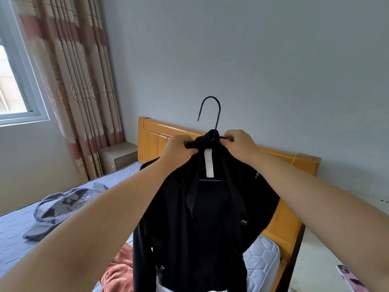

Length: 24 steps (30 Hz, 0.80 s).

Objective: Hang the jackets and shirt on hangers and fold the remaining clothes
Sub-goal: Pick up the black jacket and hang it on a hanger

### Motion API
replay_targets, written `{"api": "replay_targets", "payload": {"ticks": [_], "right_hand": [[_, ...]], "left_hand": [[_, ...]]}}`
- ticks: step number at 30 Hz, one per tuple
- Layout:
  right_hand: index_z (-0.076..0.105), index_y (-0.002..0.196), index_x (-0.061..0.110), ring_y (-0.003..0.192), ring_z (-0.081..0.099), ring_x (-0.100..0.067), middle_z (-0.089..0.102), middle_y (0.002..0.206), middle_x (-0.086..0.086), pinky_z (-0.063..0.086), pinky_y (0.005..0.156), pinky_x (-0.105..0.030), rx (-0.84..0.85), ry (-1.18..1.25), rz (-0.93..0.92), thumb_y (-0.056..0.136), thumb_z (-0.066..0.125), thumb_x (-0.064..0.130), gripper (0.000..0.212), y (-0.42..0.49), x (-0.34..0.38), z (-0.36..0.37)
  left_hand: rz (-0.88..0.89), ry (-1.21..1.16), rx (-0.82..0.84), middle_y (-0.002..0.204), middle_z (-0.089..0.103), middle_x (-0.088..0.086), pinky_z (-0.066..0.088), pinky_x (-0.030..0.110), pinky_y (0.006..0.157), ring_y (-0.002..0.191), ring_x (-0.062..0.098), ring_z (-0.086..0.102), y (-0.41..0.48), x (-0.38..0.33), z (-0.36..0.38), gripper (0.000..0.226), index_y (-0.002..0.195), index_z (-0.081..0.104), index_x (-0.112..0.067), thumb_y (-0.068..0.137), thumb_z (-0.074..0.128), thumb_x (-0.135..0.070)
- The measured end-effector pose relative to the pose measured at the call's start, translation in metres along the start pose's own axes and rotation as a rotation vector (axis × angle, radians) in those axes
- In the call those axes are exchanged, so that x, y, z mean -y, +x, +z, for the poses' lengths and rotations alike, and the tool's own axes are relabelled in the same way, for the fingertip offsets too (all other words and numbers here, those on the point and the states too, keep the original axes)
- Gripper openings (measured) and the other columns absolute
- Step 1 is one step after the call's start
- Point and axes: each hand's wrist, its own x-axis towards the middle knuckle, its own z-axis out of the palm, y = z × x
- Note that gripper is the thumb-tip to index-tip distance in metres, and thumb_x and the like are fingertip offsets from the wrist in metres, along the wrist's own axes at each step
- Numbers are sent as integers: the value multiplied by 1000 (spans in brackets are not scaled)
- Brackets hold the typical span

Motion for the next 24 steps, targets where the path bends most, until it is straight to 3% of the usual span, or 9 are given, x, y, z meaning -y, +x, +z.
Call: {"api": "replay_targets", "payload": {"ticks": [3, 6, 10, 13, 18, 20, 22, 24], "right_hand": [[41, 54, 17, 55, 38, -13, 40, 56, 0, 26, 51, -22, -147, 182, 85, 96, 53, 19, 43, 0, 2, 0], [40, 52, 17, 51, 36, -12, 38, 54, 0, 27, 51, -23, -151, 243, 108, 96, 52, 18, 45, 0, 9, 3], [45, 59, 20, 64, 44, -14, 46, 64, 5, 29, 55, -22, -17, 1, 35, 97, 51, 16, 38, -3, 1, 2], [53, 69, 17, 70, 48, -10, 52, 73, 4, 33, 63, -22, 71, 75, -16, 100, 43, 19, 33, -8, -2, -7], [63, 86, 1, 77, 56, -22, 59, 82, -16, 37, 62, -23, 311, 27, -9, 100, 46, 25, 33, -18, -7, -12], [64, 77, 11, 71, 56, -18, 60, 75, -7, 35, 58, -20, 278, -7, -16, 98, 52, 22, 27, -20, -9, -11], [53, 62, 26, 62, 49, -8, 52, 64, 6, 31, 55, -18, 137, 3, 4, 95, 57, 21, 33, -19, -11, -11], [47, 57, 24, 58, 44, -7, 48, 60, 6, 28, 53, -20, -8, -19, 25, 92, 62, 25, 38, -16, -14, -15]], "left_hand": [[80, 134, 105, 107, 67, 1, 53, 41, 86, 96, 24, 61, -9, -4, 4, 30, 118, 60, -19, 89, 60, -15], [88, 158, 78, 100, 68, 5, 54, 44, 83, 90, 26, 62, -19, -6, 15, 26, 110, 64, -15, 88, 54, -5], [2, 4, -18, 89, 67, 0, 54, 37, 79, 80, 17, 58, -16, -2, 12, 23, 100, 68, -17, 85, 58, -3], [14, 13, 4, 91, 67, 0, 51, 32, 78, 81, 14, 56, -12, 0, 10, 22, 103, 69, -15, 85, 60, -6], [-21, -4, -4, 81, 63, -5, 52, 31, 75, 73, 9, 54, -9, 2, 10, 22, 96, 67, -22, 82, 63, -6], [-18, -2, 15, 81, 62, -6, 50, 30, 76, 76, 11, 55, -9, 3, 11, 20, 89, 62, -26, 82, 64, -7], [-14, -12, 55, 86, 64, -5, 48, 28, 76, 82, 14, 57, -8, 4, 11, 15, 89, 64, -24, 83, 67, -11], [4, 36, 116, 95, 66, -2, 46, 27, 79, 89, 17, 59, -7, 8, 10, 15, 100, 67, -18, 86, 66, -13]]}}
